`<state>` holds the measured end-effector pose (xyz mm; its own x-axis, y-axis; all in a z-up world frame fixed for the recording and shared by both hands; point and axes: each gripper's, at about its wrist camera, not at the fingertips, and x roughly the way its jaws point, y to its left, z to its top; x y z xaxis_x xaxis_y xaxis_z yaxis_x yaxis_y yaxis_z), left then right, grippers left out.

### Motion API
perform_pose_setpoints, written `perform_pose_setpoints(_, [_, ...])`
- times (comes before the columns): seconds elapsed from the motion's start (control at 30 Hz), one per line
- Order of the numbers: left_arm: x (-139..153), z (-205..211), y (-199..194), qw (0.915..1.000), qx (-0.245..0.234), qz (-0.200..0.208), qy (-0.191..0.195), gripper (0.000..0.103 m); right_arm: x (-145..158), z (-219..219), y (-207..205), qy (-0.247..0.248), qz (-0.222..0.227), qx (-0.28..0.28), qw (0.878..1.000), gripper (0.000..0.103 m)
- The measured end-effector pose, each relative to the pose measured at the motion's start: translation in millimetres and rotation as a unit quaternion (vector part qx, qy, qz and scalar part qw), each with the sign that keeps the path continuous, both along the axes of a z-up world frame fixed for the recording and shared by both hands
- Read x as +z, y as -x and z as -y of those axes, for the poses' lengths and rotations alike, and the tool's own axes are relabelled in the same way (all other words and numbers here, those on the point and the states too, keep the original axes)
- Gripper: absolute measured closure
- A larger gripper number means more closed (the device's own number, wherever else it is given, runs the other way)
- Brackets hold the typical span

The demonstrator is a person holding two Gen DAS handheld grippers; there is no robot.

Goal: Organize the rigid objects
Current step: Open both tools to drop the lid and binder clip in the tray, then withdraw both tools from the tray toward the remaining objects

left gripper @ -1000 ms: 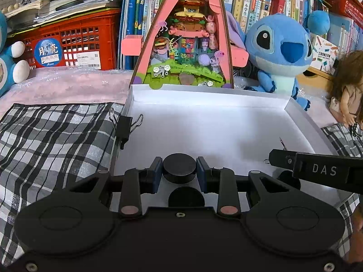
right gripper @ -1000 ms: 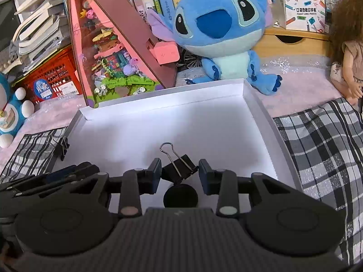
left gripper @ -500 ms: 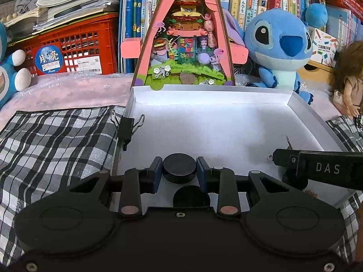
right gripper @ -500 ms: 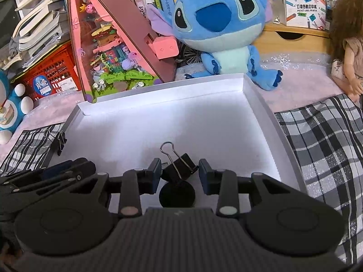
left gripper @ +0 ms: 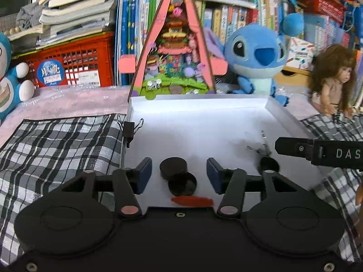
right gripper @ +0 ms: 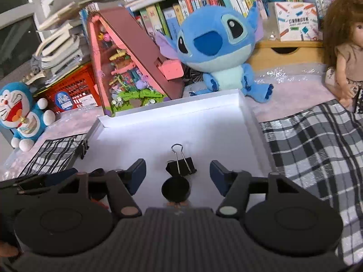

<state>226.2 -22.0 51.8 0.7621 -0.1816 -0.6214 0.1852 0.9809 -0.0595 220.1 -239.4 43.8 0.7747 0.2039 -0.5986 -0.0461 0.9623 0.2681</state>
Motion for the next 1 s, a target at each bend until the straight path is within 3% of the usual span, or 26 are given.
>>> perform_pose_setpoints(0.27, [15.4,2.0,49.0,0.9989,-0.037,0.031,0.001,0.030,12.4,3.5,46.2,0.018,0.039,0.035,0.998,0.017])
perform_pose_setpoints(0.73, [9.4,4.4,130.2,0.9953,-0.074,0.062,0.009,0.024,14.7,6.2,125.9,0.062,0.097,0.057,0.992,0.011])
perform_pose_setpoints(1.0, [-8.3,-0.7,163.6,0.9955,-0.077,0.053,0.018,0.023,1.3,5.6,155.3,0.081,0.104,0.058,0.989,0.009])
